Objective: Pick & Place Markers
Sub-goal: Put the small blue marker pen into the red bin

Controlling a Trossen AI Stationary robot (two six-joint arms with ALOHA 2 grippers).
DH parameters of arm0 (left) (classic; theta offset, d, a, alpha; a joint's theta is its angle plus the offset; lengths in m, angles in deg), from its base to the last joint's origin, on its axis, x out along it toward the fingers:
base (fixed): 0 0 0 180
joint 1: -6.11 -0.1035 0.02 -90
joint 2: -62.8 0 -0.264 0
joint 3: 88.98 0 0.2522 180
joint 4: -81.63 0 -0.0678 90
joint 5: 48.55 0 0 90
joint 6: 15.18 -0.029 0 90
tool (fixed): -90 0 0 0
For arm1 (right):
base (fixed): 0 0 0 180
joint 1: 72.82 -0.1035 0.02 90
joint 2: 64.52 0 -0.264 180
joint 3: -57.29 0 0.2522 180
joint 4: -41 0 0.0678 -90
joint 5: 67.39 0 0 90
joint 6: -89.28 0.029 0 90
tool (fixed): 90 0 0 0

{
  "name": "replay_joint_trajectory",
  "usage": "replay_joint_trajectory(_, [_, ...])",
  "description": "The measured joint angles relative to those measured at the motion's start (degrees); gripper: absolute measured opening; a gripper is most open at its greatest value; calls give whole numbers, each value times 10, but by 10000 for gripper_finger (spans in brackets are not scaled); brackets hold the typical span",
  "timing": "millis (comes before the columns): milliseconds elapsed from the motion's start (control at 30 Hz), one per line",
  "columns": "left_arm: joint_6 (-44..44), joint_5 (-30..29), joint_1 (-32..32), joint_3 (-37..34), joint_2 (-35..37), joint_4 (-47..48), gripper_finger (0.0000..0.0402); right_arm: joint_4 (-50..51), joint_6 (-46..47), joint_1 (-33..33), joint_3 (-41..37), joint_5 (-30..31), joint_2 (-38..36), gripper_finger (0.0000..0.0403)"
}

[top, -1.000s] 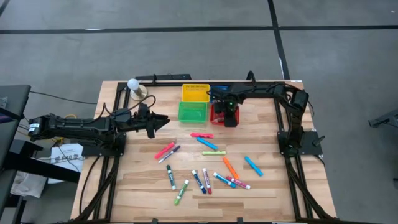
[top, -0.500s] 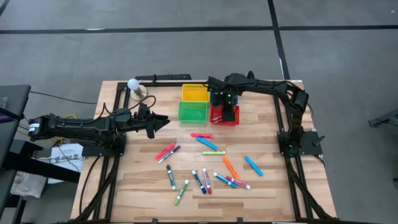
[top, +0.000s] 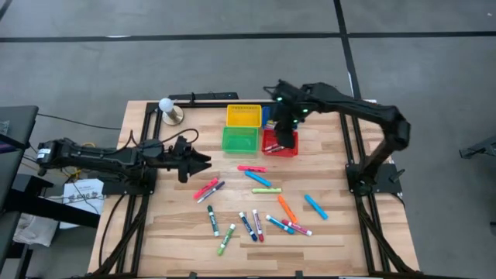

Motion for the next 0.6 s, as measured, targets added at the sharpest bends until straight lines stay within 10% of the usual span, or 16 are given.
replay_joint_trajectory(600, [-125, -92, 79, 117, -47, -13, 180, -263, 189, 0, -329, 0, -373, 129])
